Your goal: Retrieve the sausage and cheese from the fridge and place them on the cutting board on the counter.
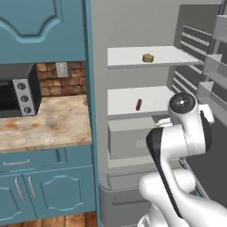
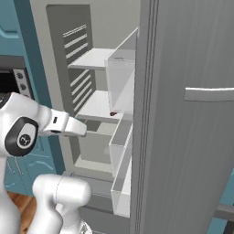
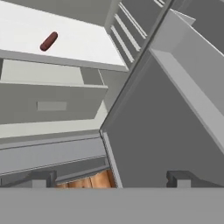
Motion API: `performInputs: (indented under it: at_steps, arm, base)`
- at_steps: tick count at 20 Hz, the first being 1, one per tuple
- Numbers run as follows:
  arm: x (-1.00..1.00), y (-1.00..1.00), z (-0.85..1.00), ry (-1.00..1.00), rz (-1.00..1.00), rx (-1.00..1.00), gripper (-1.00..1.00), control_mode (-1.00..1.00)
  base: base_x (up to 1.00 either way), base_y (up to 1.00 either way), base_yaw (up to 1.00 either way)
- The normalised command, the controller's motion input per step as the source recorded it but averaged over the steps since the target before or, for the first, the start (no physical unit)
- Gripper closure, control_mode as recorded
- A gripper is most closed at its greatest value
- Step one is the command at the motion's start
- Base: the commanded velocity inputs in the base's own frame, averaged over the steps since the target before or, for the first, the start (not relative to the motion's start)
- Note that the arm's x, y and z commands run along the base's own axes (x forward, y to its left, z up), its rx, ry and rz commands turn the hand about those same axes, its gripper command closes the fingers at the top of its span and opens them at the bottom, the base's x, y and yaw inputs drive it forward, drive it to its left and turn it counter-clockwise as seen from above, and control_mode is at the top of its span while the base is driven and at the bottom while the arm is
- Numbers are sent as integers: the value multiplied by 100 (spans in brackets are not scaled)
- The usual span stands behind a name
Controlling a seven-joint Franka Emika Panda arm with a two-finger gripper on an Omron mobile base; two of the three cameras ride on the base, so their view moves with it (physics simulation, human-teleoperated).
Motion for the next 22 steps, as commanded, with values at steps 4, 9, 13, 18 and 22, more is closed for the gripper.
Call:
performInputs:
  at_steps: [4, 9, 13, 18, 22]
  arm:
    - [64, 0, -8, 3, -1, 17, -100, -100]
    - [64, 0, 0, -1, 4, 27, -100, -100]
    - [64, 5, -3, -28, -10, 16, -100, -100]
    - [70, 8, -6, -5, -8, 13, -100, -100]
    - [56, 11, -27, -1, 1, 5, -100, -100]
  base:
    - [0, 0, 0]
    - [0, 0, 0]
    - [0, 0, 0]
    - [0, 0, 0]
    - [0, 0, 0]
